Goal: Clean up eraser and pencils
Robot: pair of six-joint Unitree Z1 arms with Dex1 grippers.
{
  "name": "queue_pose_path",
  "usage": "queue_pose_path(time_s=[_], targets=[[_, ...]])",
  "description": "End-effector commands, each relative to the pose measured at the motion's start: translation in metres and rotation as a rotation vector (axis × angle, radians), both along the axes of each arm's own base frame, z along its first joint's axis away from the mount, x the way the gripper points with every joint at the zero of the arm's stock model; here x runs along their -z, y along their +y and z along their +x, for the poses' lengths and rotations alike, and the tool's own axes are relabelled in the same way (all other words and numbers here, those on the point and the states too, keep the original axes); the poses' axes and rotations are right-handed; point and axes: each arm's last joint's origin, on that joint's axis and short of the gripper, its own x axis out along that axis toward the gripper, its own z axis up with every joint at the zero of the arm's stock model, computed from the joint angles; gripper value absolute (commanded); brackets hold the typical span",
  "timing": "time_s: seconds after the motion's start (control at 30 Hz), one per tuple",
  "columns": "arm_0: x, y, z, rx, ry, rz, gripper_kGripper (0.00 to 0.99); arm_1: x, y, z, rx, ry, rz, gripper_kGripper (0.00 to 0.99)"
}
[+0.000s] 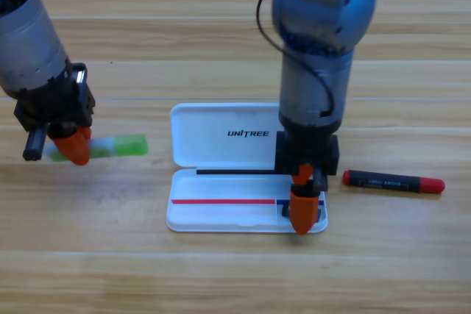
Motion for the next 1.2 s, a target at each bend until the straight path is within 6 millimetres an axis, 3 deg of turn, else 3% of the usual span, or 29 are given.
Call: queue_pose_path(time_s=[0.03,0.2,0.33,0.4,0.57,0.7,1.2], targets=[[-0.009,-0.012,-0.013,0.04,-0.005,-0.027,0.0,-0.074,-0.043,-0.038,-0.014,-0.041,0.091,0.834],[-0.005,-0.045,-0.015,0.105,0.003,-0.042,0.0,-0.085,-0.095,-0.038,0.058,-0.131,0.064,0.959],[0.008,-0.082,-0.013,0.143,0.029,-0.021,0.0,-0.065,-0.131,-0.015,0.145,-0.219,0.045,0.988],[0.017,-0.098,-0.013,0.161,0.041,-0.012,0.0,-0.049,-0.139,-0.001,0.159,-0.221,0.03,0.989],[0.038,-0.13,-0.014,0.19,0.064,0.008,0.0,-0.013,-0.137,0.03,0.129,-0.165,0.006,0.99],[0.051,-0.143,-0.012,0.201,0.082,0.018,0.0,0.01,-0.132,0.047,0.087,-0.142,-0.009,0.988],[0.081,-0.155,-0.003,0.199,0.135,0.049,0.0,0.058,-0.124,0.067,-0.042,-0.075,-0.055,0.868]])
